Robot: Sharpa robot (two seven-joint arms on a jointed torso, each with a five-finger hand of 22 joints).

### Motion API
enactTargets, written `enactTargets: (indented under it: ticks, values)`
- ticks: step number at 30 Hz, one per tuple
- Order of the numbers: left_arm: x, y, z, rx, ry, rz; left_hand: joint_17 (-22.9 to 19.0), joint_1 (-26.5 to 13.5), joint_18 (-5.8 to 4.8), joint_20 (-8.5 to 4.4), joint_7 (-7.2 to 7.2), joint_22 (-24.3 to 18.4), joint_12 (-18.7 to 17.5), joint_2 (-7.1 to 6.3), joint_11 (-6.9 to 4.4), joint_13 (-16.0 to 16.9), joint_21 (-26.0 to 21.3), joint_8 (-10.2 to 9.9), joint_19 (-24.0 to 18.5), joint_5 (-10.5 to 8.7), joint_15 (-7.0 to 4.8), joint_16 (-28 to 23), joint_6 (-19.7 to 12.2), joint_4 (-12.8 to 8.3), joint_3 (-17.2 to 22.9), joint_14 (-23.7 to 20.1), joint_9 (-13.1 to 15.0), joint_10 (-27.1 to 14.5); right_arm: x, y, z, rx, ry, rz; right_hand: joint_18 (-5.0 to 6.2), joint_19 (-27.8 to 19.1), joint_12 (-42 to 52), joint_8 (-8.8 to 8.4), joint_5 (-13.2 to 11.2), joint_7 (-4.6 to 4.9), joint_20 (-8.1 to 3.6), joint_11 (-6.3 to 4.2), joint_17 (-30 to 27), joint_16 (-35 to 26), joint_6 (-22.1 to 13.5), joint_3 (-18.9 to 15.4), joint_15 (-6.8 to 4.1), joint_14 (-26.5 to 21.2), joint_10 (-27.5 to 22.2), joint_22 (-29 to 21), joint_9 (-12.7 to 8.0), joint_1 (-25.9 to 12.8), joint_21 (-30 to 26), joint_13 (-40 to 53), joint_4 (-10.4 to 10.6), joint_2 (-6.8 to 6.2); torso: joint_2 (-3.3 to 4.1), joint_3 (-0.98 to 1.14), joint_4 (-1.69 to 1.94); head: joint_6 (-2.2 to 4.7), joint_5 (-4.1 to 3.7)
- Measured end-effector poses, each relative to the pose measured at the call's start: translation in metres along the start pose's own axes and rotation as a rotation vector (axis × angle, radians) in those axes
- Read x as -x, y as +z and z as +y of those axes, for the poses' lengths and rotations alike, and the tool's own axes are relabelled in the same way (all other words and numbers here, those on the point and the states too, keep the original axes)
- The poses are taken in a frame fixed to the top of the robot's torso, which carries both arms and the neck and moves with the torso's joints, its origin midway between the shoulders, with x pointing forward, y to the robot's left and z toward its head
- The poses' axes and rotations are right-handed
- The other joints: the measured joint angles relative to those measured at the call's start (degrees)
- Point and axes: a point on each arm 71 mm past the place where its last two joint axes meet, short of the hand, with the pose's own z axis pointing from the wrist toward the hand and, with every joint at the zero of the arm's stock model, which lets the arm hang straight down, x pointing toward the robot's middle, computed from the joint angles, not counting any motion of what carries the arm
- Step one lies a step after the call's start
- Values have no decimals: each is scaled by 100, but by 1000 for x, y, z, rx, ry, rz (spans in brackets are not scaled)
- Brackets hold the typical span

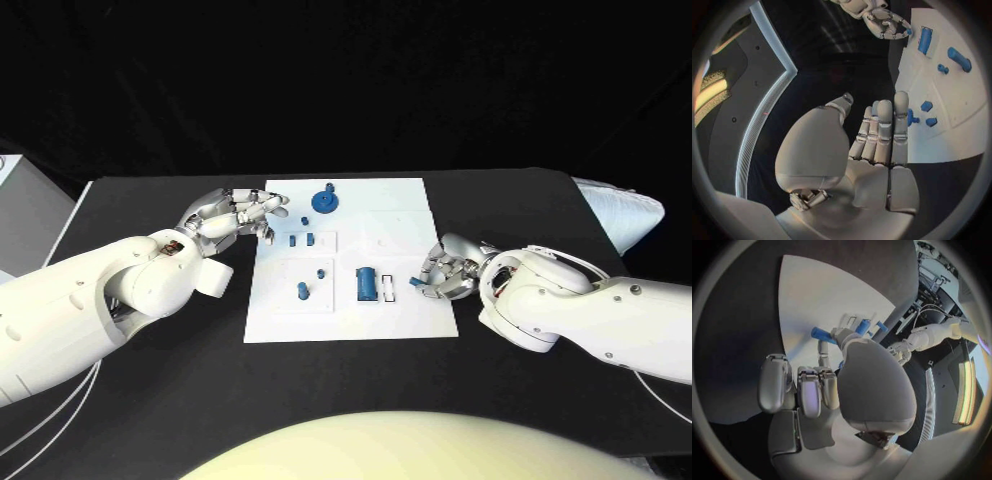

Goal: Assemble the parts on the task board

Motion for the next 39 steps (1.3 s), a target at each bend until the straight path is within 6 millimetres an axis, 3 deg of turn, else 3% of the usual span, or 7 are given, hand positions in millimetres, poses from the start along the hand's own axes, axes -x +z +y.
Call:
enactTargets:
  ticks: [9, 13, 18, 22, 39]
  values:
    - [0, 0, 0, 0, 0, 1, 0, 0, 0, 0, 0, 0, 0, 0, 0, 0, 0, 0, 0, 0, 0, 0, 0, 0, 0, 0, 0, 0, -7, 4, 14, 9, 56, 29, 0, 0, 0, 37, -198, -1, 0, 0, 0, 0, 1, 176, -21, 21, 0, 5, 6, -241, 0, 0, -45, 12, 1, 4, -7, 0, -15]
    - [-1, 0, 0, 1, -1, 2, 0, 0, 0, 0, 0, 0, 0, 0, 0, -1, 0, 0, 0, 0, 0, 0, 0, 0, 0, 0, 0, 0, -11, 7, 17, 8, 68, 40, 0, 0, 0, 41, -316, -2, 0, 0, 0, 0, 1, 188, -21, 21, 0, 5, 120, -375, 0, 0, -29, 1, 5, 5, -7, 0, -23]
    - [0, 0, 0, 1, -1, 2, 0, 23, 0, 0, 0, 0, 39, 23, 0, -1, 0, 0, 0, 0, 0, 0, 0, 16, -16, 0, 0, 0, -16, 10, 21, 8, 76, 50, 0, 0, 0, 69, -733, -31, 0, 0, 0, 0, 31, 141, -21, 21, 1, 4, 149, -690, 0, 0, 66, 44, 8, 5, -1, 0, -26]
    - [0, 0, 0, 1, -1, 3, 0, 23, 0, 0, 0, 0, 39, 23, 0, -1, 0, 0, 0, 0, 0, 0, 0, 16, -16, 0, 0, 0, -17, 13, 23, 7, 79, 50, 0, 0, 0, 90, -915, -45, 0, 0, 0, 0, 44, 105, -21, 21, 1, 4, 129, -819, 0, 0, 92, 69, 11, 7, 0, 0, -29]
    - [-1, 0, 0, 3, -1, 5, 1, 23, 0, 0, 0, 0, 39, 23, 0, -2, 0, 0, 0, 0, 0, 0, 0, 16, -16, 0, 0, 0, -21, 22, 30, 7, 64, 46, 0, 0, 0, 65, -934, -50, 1, 0, 0, 0, 50, -3, -21, 21, 0, 3, 111, -1058, 0, 0, 80, 68, 7, 7, -1, 0, -10]
